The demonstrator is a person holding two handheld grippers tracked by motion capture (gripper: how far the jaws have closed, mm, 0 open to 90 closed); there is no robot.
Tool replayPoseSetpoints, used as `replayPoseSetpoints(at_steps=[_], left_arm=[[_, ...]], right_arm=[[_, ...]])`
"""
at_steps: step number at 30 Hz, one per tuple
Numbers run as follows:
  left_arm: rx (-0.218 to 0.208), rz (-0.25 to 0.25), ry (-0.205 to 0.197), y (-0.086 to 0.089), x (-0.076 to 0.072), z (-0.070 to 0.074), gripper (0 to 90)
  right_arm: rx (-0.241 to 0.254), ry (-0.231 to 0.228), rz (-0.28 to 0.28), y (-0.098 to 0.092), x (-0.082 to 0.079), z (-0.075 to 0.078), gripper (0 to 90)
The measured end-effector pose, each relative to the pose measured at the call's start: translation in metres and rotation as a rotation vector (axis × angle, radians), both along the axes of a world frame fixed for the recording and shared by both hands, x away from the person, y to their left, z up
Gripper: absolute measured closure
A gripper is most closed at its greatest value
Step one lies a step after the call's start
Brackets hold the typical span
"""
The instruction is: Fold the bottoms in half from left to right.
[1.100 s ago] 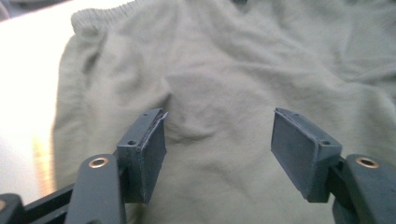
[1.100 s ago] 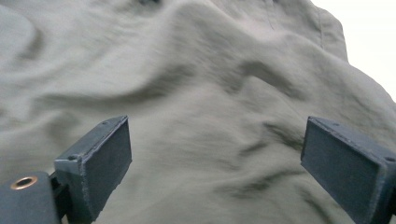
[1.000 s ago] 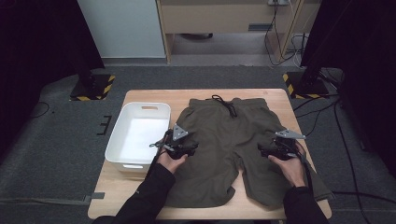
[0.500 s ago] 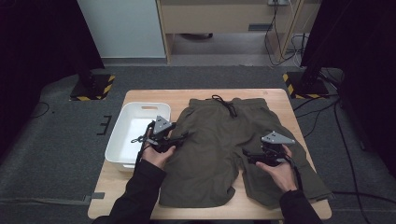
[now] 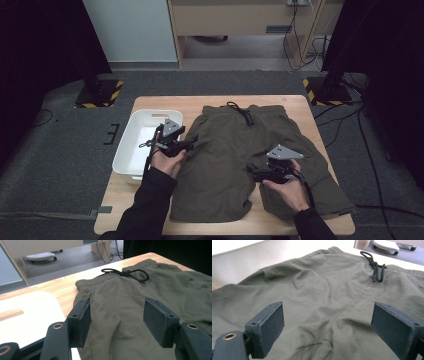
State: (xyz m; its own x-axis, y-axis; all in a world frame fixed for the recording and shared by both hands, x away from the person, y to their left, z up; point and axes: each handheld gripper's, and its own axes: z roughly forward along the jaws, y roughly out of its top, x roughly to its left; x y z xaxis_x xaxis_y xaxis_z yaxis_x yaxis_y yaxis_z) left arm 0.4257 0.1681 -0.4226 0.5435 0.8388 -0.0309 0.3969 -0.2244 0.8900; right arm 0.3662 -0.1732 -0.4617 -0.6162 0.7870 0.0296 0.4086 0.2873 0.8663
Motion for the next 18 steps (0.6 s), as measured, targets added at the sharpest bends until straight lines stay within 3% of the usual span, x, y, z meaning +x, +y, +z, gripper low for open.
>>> replayPoseSetpoints(at_steps=[5,9,12,18], left_arm=[[-0.024,0.008,0.0,-0.006,0.012,0.003,38.6],[0.017,-0.001,0.016,-0.015,0.023,0.001,38.7],[0.013,-0.003,0.023,-0.02,0.032,0.0,38.9],[0.046,0.001,0.048,-0.029,0.051,-0.008,40.1]], right_arm=[[-0.007,0.007,0.034,0.013,-0.006,-0.004,11.9],[-0.016,0.019,0.071,0.025,-0.011,-0.008,12.1],[-0.014,0.022,0.091,0.035,-0.014,-0.01,12.3],[-0.028,0.021,0.133,0.05,-0.022,-0.013,12.9]])
